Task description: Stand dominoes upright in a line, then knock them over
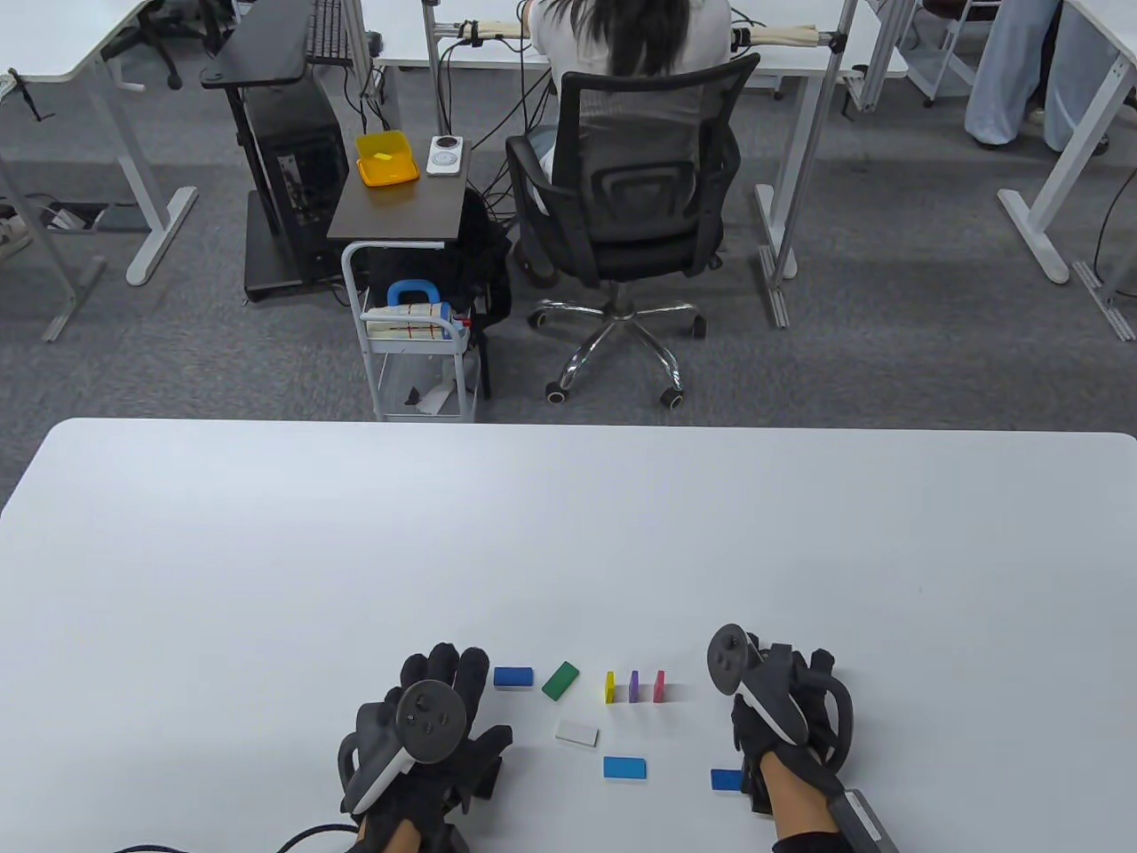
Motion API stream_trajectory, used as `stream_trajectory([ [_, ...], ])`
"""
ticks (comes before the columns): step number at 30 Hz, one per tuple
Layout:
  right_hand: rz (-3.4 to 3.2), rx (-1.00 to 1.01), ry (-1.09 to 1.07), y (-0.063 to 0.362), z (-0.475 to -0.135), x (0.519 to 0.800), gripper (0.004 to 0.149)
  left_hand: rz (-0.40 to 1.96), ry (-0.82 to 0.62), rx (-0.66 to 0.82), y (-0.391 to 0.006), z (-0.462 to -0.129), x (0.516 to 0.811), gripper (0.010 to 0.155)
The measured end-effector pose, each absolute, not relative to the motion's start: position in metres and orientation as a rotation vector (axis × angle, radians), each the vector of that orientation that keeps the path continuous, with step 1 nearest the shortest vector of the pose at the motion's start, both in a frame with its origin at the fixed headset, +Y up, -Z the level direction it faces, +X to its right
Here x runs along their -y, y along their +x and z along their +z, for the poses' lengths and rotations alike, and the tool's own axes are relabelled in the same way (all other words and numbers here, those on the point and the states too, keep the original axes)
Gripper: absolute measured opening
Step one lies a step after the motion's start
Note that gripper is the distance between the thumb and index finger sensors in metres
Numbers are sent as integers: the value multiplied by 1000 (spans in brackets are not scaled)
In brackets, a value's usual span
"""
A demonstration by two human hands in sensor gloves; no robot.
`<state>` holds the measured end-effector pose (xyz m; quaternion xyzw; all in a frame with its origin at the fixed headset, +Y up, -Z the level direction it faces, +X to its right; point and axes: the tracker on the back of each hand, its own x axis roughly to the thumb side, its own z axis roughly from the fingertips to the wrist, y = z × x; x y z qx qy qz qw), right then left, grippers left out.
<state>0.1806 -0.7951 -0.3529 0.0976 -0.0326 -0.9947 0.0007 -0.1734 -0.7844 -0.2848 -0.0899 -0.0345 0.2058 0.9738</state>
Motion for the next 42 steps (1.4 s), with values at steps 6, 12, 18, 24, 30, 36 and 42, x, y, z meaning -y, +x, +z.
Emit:
stream_trajectory([
  [6, -3253, -56, 261, 182, -345, 775, 67, 421, -179, 69, -174, -284, 784, 84],
  [12, -3297, -187, 149, 171, -337, 761, 58, 424, -185, 73, -173, -284, 784, 84],
  [18, -3282, -245, 77, 164, -332, 753, 55, 430, -181, 74, -174, -284, 784, 84],
  [24, -3348, -269, 118, 172, -332, 752, 53, 437, -187, 73, -174, -284, 785, 84],
  [30, -3545, -200, -49, 172, -332, 752, 43, 437, -196, 74, -174, -284, 786, 84],
  [36, -3537, -130, -172, 158, -331, 757, 45, 440, -205, 76, -174, -284, 786, 84],
  [42, -3501, -49, -224, 149, -332, 764, 67, 443, -205, 80, -174, -284, 786, 84],
])
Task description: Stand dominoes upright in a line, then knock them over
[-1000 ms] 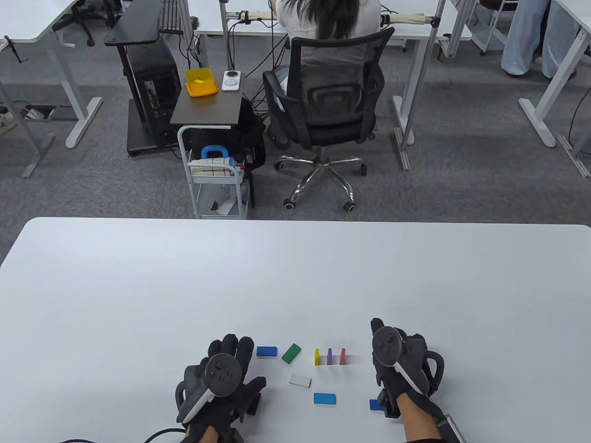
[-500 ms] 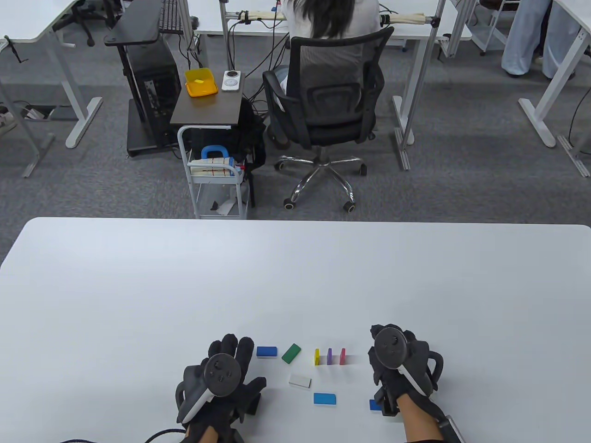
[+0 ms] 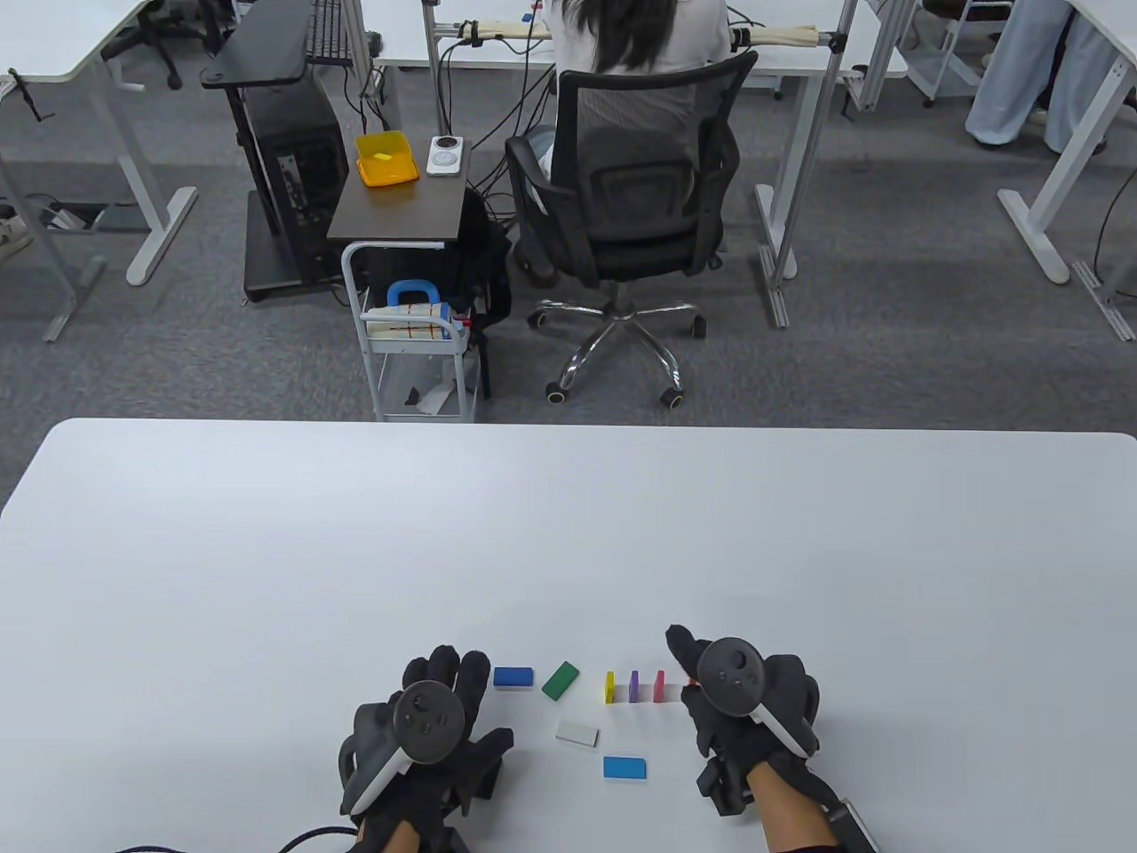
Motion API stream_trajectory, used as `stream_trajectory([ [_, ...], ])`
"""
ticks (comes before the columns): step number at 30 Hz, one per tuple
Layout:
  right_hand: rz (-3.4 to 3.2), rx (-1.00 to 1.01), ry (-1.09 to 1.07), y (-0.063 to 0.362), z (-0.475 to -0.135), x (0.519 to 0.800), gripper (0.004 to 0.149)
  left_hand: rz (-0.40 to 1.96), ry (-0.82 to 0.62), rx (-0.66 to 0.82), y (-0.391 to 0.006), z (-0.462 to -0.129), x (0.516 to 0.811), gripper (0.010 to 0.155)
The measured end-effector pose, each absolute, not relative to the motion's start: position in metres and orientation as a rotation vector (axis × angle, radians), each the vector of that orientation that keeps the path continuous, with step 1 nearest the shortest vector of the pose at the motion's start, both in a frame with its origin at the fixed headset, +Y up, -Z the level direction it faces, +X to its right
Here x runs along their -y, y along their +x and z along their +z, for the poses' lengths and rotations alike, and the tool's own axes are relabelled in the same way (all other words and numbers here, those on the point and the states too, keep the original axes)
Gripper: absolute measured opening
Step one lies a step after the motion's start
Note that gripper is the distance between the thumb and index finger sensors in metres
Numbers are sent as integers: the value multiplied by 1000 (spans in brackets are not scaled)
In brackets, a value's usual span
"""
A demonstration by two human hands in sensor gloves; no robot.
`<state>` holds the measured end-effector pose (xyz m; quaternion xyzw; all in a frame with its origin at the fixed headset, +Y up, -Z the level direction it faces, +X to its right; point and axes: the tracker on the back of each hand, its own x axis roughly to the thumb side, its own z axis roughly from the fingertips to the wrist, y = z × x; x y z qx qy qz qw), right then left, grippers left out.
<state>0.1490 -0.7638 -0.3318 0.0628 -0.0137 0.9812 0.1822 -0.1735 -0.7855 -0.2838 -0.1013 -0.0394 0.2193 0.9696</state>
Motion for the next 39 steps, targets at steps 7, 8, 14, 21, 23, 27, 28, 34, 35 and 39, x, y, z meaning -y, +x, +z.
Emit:
stream_trajectory([
  [7, 2748, 43, 158, 151, -333, 766, 67, 452, -202, 81, -174, -283, 785, 84],
  [8, 2740, 38, 157, 152, -333, 766, 67, 451, -201, 82, -174, -283, 785, 84],
  [14, 2729, 28, 145, 153, -335, 768, 64, 447, -202, 84, -173, -283, 785, 84],
  [21, 2712, 13, 134, 154, -336, 770, 64, 444, -202, 86, -173, -283, 785, 84],
  [23, 2710, 10, 133, 154, -336, 771, 64, 443, -202, 86, -172, -283, 785, 84],
  [27, 2708, 7, 131, 155, -337, 771, 64, 441, -205, 87, -172, -283, 785, 84],
  [28, 2709, 6, 131, 155, -337, 772, 64, 440, -205, 87, -172, -283, 785, 84],
  [34, 2748, 9, 137, 153, -337, 770, 68, 418, -200, 84, -171, -283, 784, 84],
  [35, 2757, 1, 137, 153, -337, 769, 70, 419, -199, 84, -171, -283, 784, 84],
  [39, 2804, -18, 120, 157, -336, 760, 75, 432, -203, 84, -172, -283, 784, 84],
])
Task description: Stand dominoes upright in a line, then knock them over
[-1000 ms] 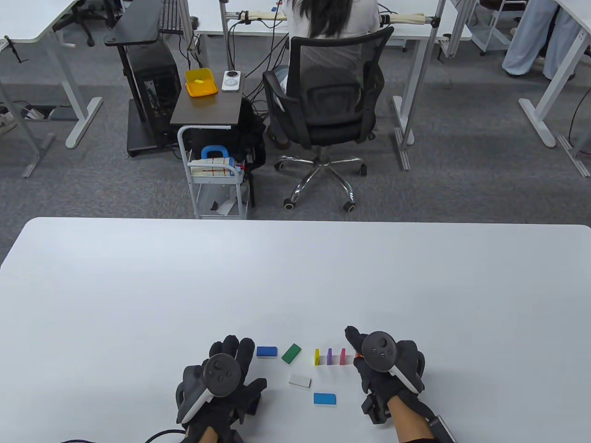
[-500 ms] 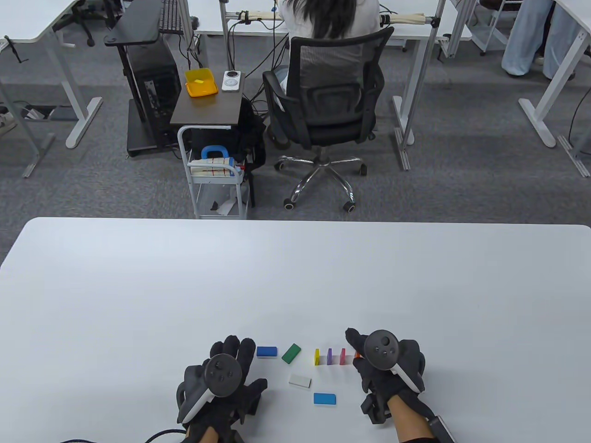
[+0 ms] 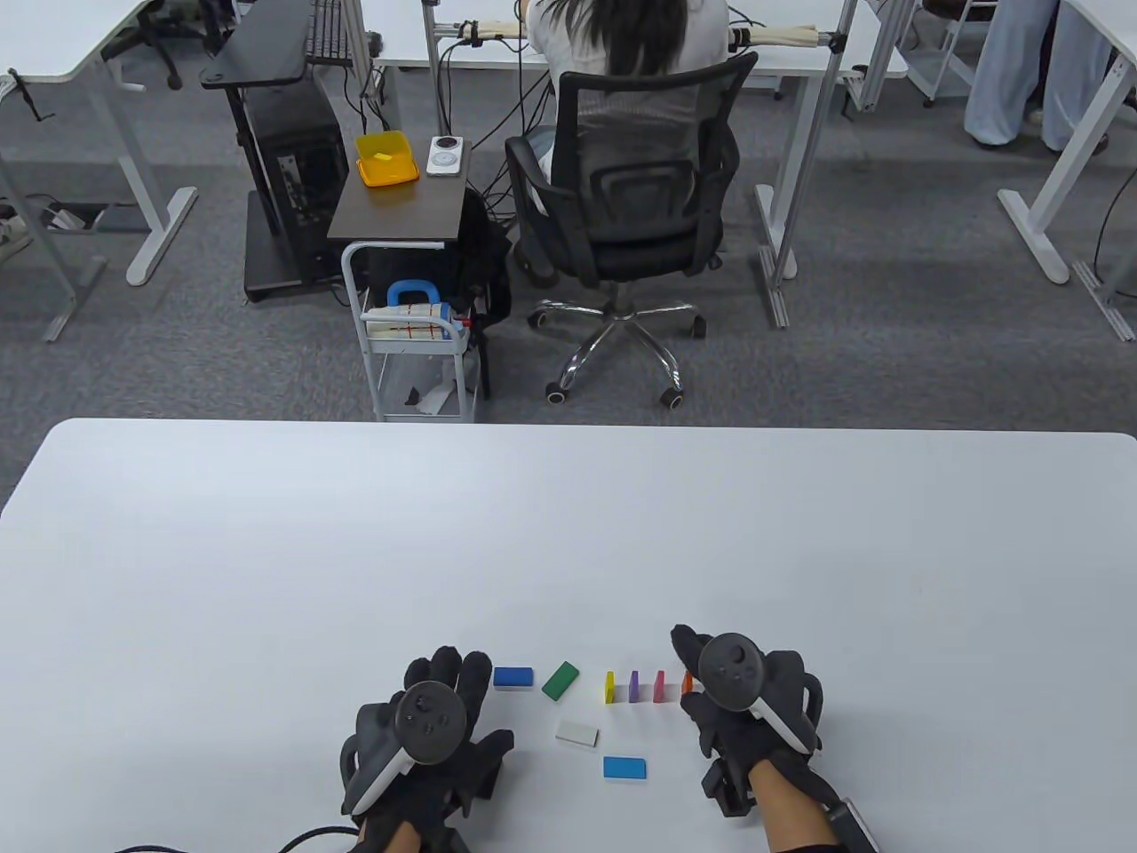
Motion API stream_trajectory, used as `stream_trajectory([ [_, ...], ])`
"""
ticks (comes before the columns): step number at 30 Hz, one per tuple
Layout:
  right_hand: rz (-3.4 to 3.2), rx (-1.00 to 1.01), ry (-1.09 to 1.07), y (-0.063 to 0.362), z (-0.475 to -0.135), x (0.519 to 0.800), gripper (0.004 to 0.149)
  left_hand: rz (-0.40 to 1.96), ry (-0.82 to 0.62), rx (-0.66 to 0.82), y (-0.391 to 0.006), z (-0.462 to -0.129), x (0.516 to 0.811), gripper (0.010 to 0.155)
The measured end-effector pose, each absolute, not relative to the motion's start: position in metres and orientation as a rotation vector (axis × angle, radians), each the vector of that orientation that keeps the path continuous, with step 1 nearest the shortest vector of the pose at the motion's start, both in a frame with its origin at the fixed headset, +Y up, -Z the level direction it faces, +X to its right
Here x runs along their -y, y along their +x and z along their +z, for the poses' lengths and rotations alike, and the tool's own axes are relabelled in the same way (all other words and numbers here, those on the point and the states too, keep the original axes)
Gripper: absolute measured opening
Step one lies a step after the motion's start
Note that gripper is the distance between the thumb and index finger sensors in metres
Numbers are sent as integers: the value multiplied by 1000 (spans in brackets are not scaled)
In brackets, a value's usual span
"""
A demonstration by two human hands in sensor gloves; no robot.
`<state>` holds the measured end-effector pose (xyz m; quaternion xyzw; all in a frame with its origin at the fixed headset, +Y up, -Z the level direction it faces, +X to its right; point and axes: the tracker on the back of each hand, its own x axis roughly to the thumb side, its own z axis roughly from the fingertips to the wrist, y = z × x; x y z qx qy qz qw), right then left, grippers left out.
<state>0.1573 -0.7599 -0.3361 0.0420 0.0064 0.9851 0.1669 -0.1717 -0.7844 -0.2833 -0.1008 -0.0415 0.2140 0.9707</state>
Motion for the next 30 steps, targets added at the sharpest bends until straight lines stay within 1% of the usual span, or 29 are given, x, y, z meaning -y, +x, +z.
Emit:
stream_trajectory([
  [2, 2857, 10, 119, 160, -333, 749, 76, 432, -202, 83, -172, -284, 784, 84],
  [4, 2859, 111, 103, 166, -327, 734, 76, 437, -200, 80, -173, -284, 784, 84],
  [8, 2811, 194, 67, 180, -318, 715, 75, 429, -192, 74, -174, -285, 783, 84],
  [10, 2794, 217, 39, 187, -315, 711, 74, 429, -191, 74, -174, -285, 783, 84],
  [12, 2794, 211, 35, 191, -313, 712, 66, 428, -192, 74, -173, -285, 783, 84],
  [17, 2928, 74, 72, 188, -306, 726, 65, 406, -186, 65, -172, -285, 784, 84],
  [23, 3053, -174, 173, 167, -301, 743, 57, 406, -191, 60, -173, -285, 785, 85],
  [30, 3091, -595, 322, 139, -296, 764, 64, 393, -200, 63, -171, -285, 786, 85],
])
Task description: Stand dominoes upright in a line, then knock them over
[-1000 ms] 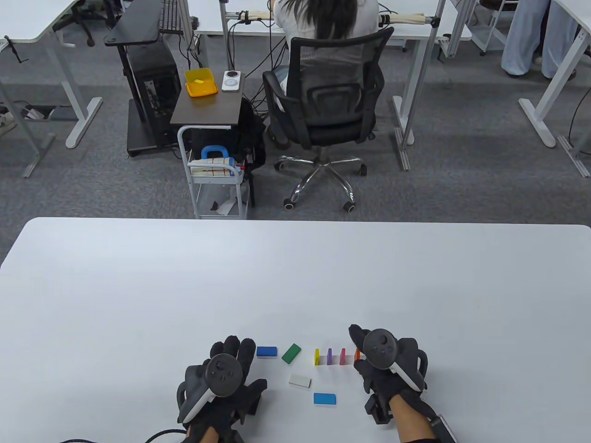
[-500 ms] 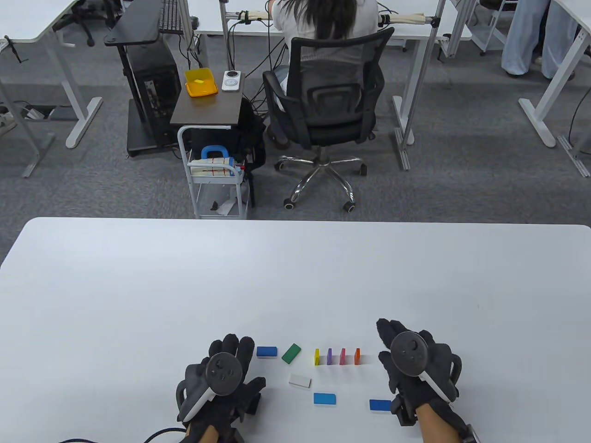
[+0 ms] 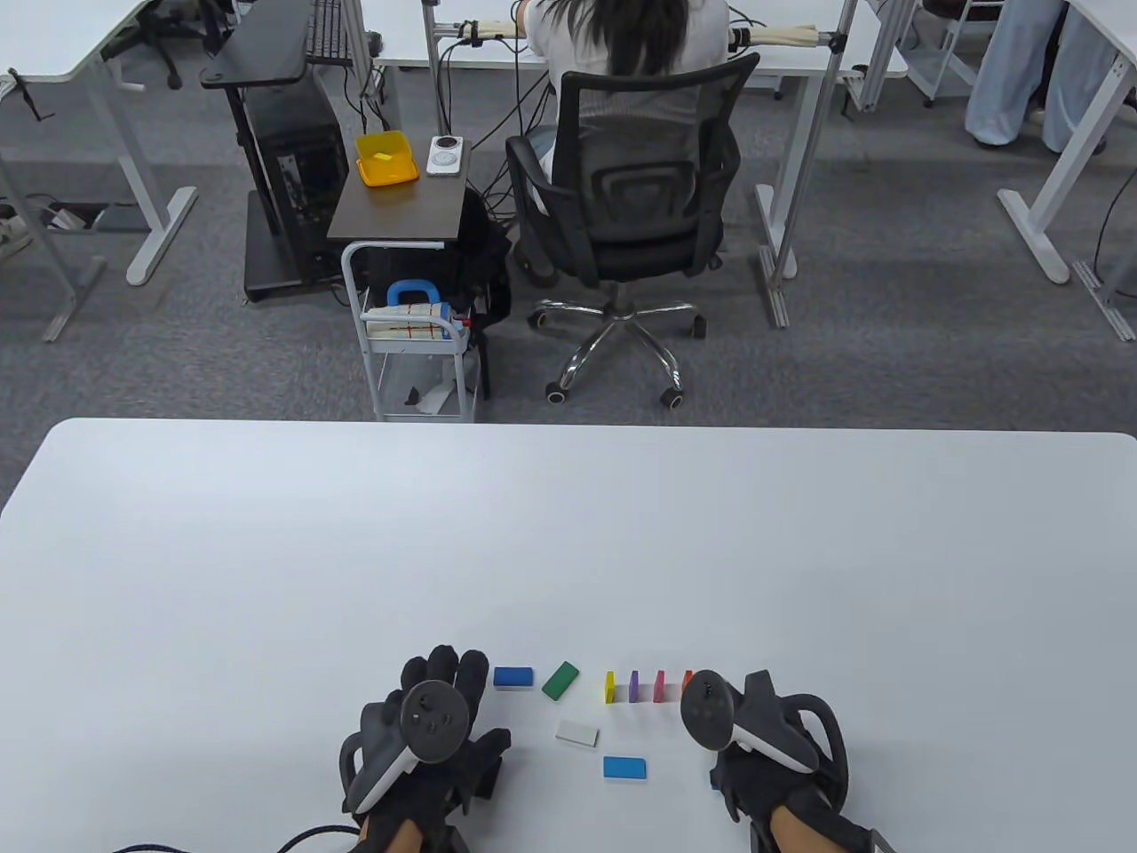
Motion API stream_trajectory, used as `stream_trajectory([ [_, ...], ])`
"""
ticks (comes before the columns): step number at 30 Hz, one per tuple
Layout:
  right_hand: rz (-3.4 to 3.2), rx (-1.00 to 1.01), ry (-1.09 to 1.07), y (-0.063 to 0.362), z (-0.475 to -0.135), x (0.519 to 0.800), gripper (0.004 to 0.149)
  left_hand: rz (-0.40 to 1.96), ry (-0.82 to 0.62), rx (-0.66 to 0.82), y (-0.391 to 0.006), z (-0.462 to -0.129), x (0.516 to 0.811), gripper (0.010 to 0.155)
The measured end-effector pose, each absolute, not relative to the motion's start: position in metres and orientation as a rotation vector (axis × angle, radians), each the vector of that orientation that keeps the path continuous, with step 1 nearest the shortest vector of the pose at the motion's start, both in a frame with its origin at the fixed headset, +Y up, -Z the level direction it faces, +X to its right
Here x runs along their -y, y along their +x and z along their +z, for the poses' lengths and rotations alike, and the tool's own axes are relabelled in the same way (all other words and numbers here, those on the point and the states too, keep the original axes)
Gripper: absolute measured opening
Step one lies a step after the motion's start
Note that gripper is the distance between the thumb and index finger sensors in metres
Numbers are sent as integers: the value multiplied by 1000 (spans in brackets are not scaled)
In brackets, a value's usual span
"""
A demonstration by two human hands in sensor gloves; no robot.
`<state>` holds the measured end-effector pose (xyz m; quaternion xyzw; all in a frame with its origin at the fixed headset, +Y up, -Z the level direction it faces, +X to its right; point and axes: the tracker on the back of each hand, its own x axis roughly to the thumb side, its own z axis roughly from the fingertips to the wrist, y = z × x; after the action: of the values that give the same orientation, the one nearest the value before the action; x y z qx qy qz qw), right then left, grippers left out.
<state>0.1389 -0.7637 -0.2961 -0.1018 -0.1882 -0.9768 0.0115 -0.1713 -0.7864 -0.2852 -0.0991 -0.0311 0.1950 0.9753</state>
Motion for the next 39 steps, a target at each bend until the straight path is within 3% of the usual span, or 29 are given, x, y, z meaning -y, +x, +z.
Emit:
stream_trajectory([
  [3, -2945, 703, -317, 131, -296, 777, 72, 419, -194, 54, -175, -285, 786, 85],
  [8, -2849, 589, -319, 117, -294, 785, 73, 425, -203, 43, -177, -285, 788, 85],
  [20, -3065, 566, -274, 142, -304, 777, 54, 406, -211, 42, -175, -285, 789, 85],
  [29, -3375, 232, -141, 190, -313, 749, 35, 415, -204, 48, -175, -283, 788, 86],
  [30, -3410, 124, -121, 194, -312, 747, 36, 422, -197, 49, -175, -283, 787, 86],
  [34, -3418, 221, -109, 198, -316, 752, 38, 433, -183, 54, -175, -282, 784, 86],
  [39, -3452, 121, -85, 200, -315, 745, 48, 432, -185, 59, -175, -281, 784, 85],
])
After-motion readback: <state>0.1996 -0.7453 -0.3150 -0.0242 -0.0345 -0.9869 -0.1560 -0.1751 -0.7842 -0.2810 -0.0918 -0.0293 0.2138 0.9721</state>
